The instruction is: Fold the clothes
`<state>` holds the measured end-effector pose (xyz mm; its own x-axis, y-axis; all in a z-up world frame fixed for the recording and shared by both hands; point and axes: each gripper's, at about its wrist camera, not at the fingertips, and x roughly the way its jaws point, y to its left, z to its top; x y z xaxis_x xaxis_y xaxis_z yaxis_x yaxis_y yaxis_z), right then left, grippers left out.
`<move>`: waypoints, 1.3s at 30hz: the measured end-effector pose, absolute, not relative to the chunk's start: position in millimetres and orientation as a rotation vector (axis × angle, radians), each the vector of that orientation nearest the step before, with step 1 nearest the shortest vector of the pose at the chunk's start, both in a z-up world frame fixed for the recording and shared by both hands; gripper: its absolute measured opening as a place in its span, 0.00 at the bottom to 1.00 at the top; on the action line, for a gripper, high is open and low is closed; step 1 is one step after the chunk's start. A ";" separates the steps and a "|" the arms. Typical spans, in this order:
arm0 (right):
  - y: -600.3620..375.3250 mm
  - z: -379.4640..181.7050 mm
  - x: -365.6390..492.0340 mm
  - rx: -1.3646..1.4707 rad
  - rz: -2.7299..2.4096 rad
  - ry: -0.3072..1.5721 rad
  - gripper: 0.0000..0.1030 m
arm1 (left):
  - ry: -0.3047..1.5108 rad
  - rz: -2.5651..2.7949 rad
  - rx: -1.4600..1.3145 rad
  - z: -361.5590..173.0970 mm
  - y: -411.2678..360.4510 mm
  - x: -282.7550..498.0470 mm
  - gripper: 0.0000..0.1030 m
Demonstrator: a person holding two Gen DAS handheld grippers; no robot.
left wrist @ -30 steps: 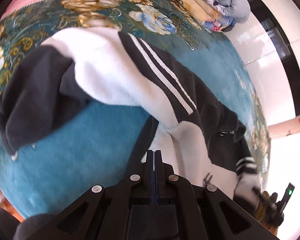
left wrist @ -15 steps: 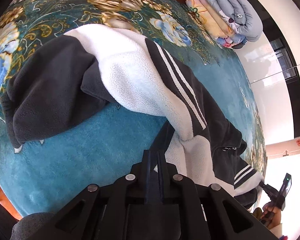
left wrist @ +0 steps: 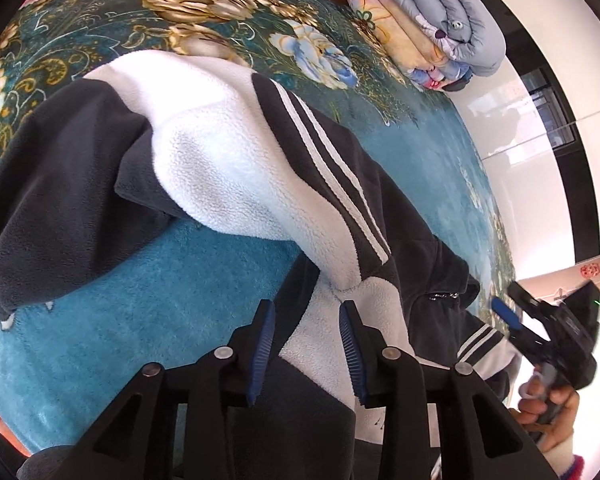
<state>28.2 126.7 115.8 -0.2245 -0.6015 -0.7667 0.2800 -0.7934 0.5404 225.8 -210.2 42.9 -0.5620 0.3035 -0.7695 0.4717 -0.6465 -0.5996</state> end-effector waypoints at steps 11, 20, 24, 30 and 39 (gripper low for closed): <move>30.9 66.9 30.8 1.561 -1.863 -0.216 0.48 | 1.403 -2.379 1.303 37.6 -236.8 221.5 0.47; 20.6 20.6 73.3 1.663 -1.810 -0.153 0.52 | 1.218 -2.542 1.462 32.1 -215.9 166.5 0.47; 36.0 25.8 63.2 1.630 -1.838 -0.307 0.55 | 1.301 -2.486 1.524 11.3 -219.8 164.7 0.47; 43.1 26.2 38.2 1.630 -1.891 -0.465 0.54 | 1.477 -2.422 1.485 1.7 -237.6 170.5 0.47; 7.5 85.7 -24.2 1.537 -2.107 -0.275 0.09 | 1.561 -2.455 1.354 9.0 -253.9 186.2 0.47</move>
